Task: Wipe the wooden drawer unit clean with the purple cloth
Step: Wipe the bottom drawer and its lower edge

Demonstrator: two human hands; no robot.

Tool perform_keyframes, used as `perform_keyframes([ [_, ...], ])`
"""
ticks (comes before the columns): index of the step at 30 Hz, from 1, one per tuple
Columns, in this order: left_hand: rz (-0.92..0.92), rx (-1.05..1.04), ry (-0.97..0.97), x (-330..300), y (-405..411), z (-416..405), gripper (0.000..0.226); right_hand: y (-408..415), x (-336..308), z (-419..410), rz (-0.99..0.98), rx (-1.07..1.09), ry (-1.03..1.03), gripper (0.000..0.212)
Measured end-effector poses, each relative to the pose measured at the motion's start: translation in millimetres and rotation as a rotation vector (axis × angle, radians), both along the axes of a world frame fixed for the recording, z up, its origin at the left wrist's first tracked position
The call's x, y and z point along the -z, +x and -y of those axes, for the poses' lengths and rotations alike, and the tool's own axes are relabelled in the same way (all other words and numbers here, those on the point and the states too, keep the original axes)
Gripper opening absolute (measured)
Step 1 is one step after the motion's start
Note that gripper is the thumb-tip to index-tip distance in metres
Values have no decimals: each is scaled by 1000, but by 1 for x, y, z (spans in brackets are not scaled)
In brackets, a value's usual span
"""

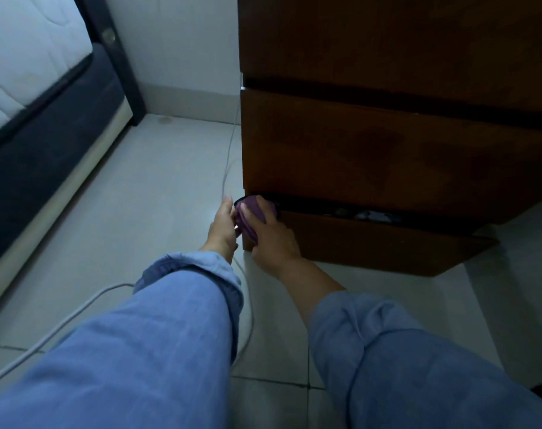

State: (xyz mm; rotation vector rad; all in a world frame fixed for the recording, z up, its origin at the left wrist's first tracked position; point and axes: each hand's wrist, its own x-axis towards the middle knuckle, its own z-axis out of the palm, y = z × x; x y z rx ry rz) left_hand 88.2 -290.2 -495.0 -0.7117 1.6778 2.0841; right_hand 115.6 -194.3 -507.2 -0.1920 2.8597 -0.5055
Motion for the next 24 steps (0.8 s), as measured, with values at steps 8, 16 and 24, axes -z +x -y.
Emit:
perform_keyframes([
  [8, 121, -34, 80, -6, 36, -7, 40, 43, -22, -31, -45, 117, -509, 73],
  [16, -26, 250, 33, -61, 68, -73, 37, 80, -63, -109, 578, 657, -1186, 56],
  [24, -35, 346, -122, -54, 96, -151, 32, 131, -37, -178, 438, 1011, -1380, 43],
])
